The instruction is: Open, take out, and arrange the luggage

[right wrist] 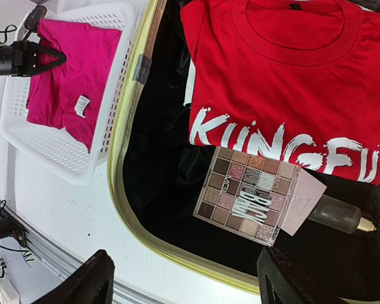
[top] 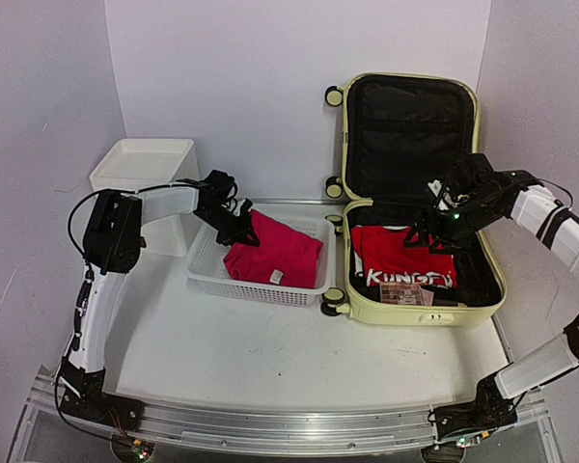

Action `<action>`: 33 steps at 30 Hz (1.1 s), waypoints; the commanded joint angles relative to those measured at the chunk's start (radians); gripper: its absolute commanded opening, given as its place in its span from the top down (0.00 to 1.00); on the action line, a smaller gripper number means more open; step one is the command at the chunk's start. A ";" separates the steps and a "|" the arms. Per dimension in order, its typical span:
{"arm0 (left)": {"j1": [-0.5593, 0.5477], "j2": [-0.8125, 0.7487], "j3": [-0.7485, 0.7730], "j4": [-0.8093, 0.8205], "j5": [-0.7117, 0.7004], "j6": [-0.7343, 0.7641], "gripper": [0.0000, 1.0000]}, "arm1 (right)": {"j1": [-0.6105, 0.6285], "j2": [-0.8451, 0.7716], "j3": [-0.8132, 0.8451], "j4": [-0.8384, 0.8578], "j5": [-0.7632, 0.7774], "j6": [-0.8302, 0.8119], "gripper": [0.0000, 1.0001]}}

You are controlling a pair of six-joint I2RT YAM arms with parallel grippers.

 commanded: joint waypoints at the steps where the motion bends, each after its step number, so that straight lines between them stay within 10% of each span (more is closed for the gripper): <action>1: 0.007 -0.101 -0.058 -0.057 -0.160 -0.012 0.97 | 0.004 0.009 0.035 0.007 -0.004 0.007 0.21; 13: -0.042 -0.159 -0.119 -0.124 -0.400 -0.055 0.89 | 0.021 0.012 0.019 0.007 0.000 0.010 0.21; 25: -0.183 -0.321 -0.040 -0.303 -1.024 0.154 0.44 | 0.025 0.004 0.005 0.006 0.025 -0.001 0.21; 33: -0.180 -0.363 -0.054 -0.265 -0.660 0.156 0.43 | 0.026 0.024 -0.005 0.005 0.052 -0.020 0.19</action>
